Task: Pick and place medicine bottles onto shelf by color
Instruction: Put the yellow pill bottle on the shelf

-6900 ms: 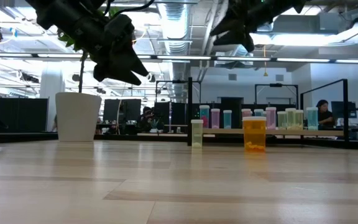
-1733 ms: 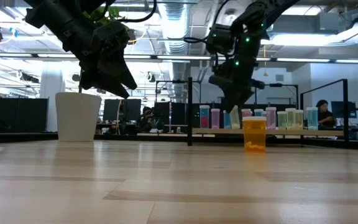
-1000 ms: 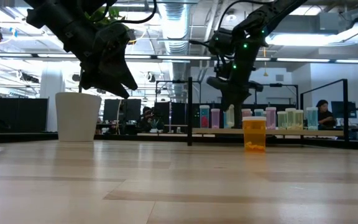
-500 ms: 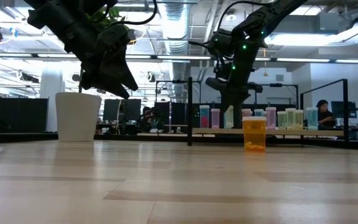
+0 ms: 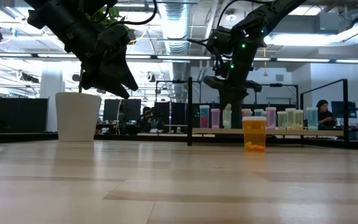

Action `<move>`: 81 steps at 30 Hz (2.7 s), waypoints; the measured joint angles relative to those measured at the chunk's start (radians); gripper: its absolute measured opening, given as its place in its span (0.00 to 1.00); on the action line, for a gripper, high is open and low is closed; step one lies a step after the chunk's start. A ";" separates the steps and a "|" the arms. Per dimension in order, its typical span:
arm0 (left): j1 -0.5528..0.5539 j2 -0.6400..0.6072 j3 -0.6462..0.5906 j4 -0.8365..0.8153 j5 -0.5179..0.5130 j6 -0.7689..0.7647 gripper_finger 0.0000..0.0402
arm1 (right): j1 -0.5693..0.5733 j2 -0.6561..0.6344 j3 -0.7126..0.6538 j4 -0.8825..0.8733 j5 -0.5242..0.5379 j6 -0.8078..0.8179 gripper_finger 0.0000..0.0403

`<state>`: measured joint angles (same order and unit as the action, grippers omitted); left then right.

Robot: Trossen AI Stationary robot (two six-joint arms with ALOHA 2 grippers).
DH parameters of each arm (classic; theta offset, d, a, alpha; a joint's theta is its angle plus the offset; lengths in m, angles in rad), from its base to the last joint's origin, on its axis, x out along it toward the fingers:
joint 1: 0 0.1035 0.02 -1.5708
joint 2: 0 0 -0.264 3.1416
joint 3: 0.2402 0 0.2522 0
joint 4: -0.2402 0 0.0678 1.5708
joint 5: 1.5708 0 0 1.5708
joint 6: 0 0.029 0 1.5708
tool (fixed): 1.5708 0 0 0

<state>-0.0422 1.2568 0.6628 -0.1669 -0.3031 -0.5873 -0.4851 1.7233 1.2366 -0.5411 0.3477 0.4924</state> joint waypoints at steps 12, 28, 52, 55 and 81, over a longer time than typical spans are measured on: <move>0.000 0.000 0.000 0.000 0.000 0.001 0.52 | 0.034 0.000 0.000 0.007 0.009 0.076 0.34; 0.000 0.000 0.000 0.000 0.000 0.010 0.52 | 0.047 -0.001 0.000 0.024 0.023 0.025 0.34; 0.010 0.000 0.000 0.000 0.000 0.018 0.52 | 0.056 -0.002 -0.029 0.090 0.022 -0.066 0.34; 0.010 0.000 0.000 0.000 0.000 0.018 0.52 | 0.059 -0.002 -0.029 0.113 0.018 -0.096 0.34; 0.011 0.000 0.000 0.000 0.000 0.043 0.52 | 0.065 -0.001 -0.029 0.134 -0.010 -0.239 0.33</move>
<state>-0.0315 1.2572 0.6628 -0.1669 -0.3032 -0.5445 -0.4202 1.7222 1.2076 -0.4076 0.3382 0.2531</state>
